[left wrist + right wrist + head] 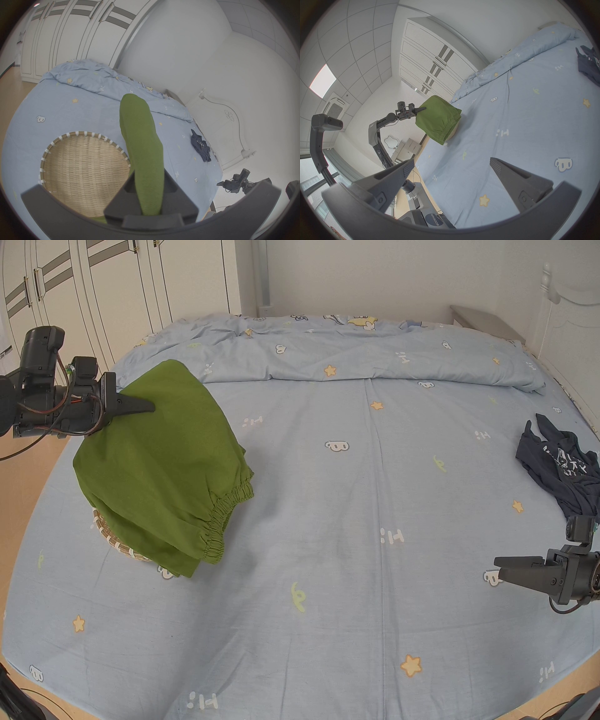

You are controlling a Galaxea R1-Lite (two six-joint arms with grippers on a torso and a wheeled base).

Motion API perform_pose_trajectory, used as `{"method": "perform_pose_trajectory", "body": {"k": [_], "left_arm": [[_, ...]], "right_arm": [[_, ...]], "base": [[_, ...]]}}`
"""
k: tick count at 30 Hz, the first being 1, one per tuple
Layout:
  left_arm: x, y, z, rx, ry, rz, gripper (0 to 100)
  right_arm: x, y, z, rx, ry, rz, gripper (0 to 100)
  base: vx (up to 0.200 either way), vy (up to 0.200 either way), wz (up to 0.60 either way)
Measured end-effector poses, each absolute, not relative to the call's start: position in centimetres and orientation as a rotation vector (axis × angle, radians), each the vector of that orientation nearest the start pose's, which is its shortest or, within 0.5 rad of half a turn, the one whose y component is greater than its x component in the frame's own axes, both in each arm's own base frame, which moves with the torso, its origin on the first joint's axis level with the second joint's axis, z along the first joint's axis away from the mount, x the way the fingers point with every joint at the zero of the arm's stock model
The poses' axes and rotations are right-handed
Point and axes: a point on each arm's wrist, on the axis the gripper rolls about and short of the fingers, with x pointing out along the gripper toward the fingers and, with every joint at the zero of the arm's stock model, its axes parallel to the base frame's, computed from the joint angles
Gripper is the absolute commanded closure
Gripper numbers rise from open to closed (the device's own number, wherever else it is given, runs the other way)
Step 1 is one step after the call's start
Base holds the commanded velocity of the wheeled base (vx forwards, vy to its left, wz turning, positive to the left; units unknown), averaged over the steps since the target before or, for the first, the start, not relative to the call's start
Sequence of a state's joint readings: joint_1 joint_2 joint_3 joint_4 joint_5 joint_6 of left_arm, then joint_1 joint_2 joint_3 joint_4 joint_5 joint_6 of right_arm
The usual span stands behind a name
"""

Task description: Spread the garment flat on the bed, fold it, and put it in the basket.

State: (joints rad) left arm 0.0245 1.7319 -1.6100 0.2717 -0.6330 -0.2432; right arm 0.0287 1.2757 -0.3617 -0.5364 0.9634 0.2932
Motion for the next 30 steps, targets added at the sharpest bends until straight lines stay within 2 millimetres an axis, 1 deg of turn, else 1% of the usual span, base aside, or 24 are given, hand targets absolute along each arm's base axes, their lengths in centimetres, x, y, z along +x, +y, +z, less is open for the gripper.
{"method": "perform_pose_trajectory", "body": {"k": [8, 12, 17, 23, 30], "left_arm": [[33.5, 2.2, 29.6, -0.404, 0.474, -0.5, 100], [34.7, 3.7, 28.6, -0.42, 0.452, -0.471, 100], [36.4, 5.4, 26.7, -0.454, 0.45, -0.456, 100], [38.0, 6.8, 25.3, -0.496, 0.43, -0.434, 100], [38.7, 8.1, 24.3, -0.512, 0.435, -0.406, 100]], "right_arm": [[16.4, 2.5, 16.0, 0.442, 0.497, 0.933, 0], [16.3, 2.5, 16.0, 0.441, 0.497, 0.935, 0], [16.1, 2.5, 16.1, 0.437, 0.49, 0.938, 0], [15.9, 2.5, 16.3, 0.431, 0.479, 0.941, 0], [15.8, 2.6, 16.4, 0.428, 0.476, 0.948, 0]], "base": [[0.0, 0.0, 0.0], [0.0, 0.0, 0.0], [0.0, 0.0, 0.0], [0.0, 0.0, 0.0], [0.0, 0.0, 0.0]]}}
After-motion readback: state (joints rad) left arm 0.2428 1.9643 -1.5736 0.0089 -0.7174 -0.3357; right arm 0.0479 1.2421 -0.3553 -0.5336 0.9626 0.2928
